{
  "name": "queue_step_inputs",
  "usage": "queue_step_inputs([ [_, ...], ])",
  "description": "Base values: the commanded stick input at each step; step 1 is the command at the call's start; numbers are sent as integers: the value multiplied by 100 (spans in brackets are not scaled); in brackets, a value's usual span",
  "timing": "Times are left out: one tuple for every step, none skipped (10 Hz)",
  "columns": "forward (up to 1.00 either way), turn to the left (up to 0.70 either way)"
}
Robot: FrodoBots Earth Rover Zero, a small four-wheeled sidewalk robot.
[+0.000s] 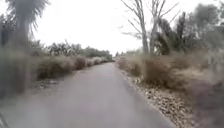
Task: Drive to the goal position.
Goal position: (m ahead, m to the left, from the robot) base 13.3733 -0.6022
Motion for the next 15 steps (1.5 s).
queue_step_inputs([
  [100,0],
  [100,0],
  [100,0],
  [100,0],
  [100,0],
  [100,-1],
  [100,-2],
  [100,-36],
  [100,-26],
  [100,-16],
  [100,-9],
  [100,-5],
  [100,-2],
  [100,0],
  [100,0],
])
